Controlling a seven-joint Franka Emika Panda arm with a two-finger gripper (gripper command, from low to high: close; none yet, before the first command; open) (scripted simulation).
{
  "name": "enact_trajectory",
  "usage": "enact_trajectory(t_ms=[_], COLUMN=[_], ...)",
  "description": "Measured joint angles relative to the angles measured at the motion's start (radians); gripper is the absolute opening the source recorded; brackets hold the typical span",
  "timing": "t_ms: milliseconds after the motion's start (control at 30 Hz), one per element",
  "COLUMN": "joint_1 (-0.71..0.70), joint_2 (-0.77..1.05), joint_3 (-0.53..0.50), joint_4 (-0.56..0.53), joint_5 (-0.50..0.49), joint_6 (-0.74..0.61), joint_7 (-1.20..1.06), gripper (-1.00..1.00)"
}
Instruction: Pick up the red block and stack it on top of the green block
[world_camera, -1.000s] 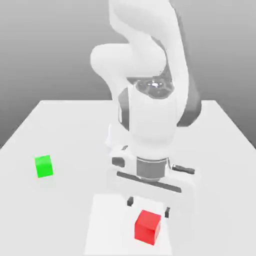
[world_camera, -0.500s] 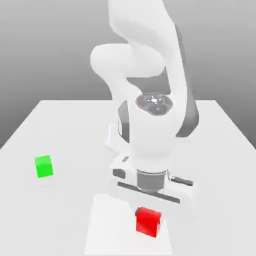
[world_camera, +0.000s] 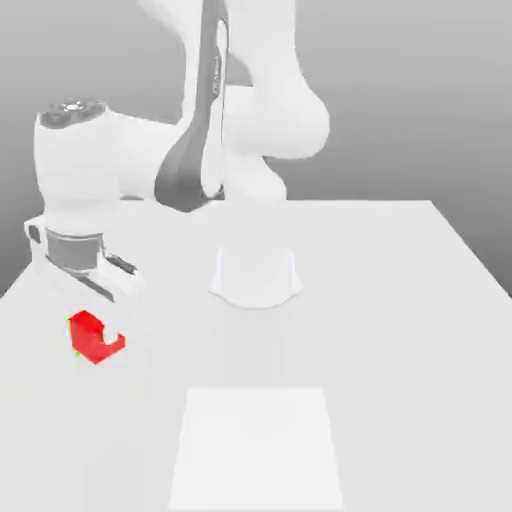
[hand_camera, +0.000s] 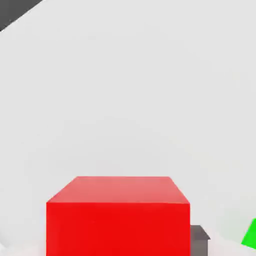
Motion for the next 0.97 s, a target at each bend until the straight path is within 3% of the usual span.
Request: enact_trajectory(t_ms=[267,467,500,700,967], joint_1=[-0.129,-0.075,-0.073,-0.061,-0.166], joint_2=[-0.073,0.13,0.156,0.169,-0.068], joint_3=[-0.202,-0.215,-0.203,-0.203,-0.169], joint_4=[-0.103,-0.102,-0.101,-0.101,-0.107], joint_5=[0.02,0.201,0.237,0.256,0.047], joint_6=[0.034,0.228,0.252,0.264,0.041], joint_7=[-0.221,-0.352,-0.377,-0.39,-0.246], gripper=[-1.0,-1.0,1.0,1.0,1.0])
